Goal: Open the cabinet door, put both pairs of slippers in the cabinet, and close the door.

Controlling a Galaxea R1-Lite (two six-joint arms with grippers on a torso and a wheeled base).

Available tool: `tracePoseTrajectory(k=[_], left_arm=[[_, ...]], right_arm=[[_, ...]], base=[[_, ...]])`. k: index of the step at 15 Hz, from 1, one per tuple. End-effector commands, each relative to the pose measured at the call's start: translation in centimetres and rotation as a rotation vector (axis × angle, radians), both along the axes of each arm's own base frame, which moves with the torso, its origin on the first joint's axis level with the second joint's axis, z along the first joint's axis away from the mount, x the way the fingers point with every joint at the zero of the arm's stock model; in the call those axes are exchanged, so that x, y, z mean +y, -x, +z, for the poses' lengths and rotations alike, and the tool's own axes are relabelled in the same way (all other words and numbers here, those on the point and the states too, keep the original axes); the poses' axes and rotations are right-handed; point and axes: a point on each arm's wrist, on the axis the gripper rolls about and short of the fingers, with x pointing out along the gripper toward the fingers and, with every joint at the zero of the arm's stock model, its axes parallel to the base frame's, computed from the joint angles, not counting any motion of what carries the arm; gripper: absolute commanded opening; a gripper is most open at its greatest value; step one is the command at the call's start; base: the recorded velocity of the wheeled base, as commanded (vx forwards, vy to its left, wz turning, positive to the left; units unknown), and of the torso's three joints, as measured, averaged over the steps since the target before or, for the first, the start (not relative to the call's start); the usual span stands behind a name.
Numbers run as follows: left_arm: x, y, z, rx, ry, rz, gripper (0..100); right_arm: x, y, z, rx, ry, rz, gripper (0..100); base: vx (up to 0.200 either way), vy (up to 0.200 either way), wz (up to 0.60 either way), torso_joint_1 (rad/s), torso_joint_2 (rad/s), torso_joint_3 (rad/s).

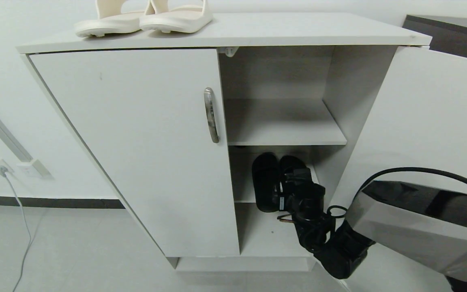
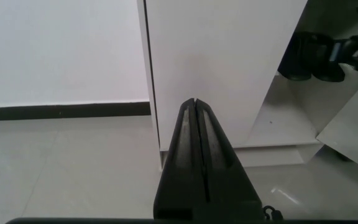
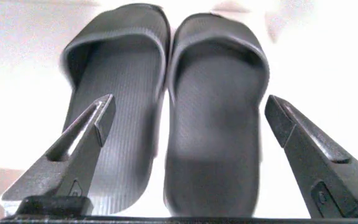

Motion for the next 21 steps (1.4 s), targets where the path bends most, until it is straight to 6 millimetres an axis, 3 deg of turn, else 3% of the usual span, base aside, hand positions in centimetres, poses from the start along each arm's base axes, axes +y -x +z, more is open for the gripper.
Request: tracePoseTrajectory(k=[1,6,13,21], left_arm=[[0.0,0.0,0.0,0.003,-0.001,0.0,0],[0.0,0.0,0.0,0.003,0.001,0.0,0],[0.0,0.0,0.0,0.001,0.002,0.0,0],[0.0,0.0,0.0,0.001,0.001,0.0,0]], right_arm=[[-0.6,4.6,3.3,-0.025,-0.023,0.063,100],[-0.5,5.2,3.1,-0.016,-0.017,0.074,100],[-0.2,5.7,3.0,-0.026,-0.023,0.089,100],[-0.1,5.8,2.9,-0.032,-0.027,0.088,100]], base=[[0.0,0.0,0.0,0.0,0.0,0.0],[0.0,0.0,0.0,0.0,0.0,0.0],[-0.2,0.0,0.0,0.002,0.0,0.004],[0.0,0.0,0.0,0.0,0.0,0.0]])
